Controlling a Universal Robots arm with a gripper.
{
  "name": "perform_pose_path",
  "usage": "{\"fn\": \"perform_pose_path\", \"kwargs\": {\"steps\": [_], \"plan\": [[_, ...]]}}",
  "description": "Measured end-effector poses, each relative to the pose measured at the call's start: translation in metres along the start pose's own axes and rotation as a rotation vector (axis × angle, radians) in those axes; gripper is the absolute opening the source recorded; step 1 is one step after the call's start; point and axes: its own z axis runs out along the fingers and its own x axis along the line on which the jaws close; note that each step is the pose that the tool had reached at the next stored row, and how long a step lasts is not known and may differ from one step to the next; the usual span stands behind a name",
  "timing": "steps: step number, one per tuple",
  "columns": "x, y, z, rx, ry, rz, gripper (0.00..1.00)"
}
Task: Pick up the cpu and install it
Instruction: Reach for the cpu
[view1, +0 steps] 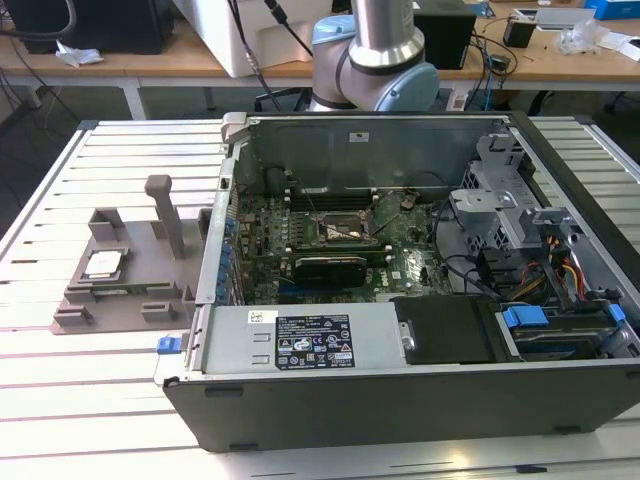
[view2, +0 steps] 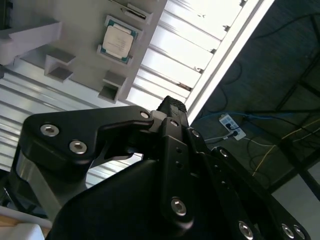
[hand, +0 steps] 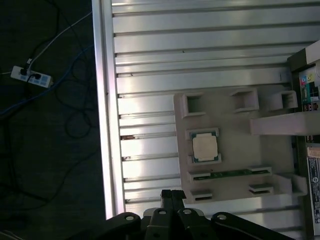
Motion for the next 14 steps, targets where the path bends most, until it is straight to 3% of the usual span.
{"fn": "perform_pose_path", "kwargs": {"steps": [10,14], "plan": [[-0.0328,0.0024,0.0023,0.0011,0.0066,0.000,0.11],[-0.0530,0.0038,0.0041,0.0037,0.0125,0.001,0.11]]}}
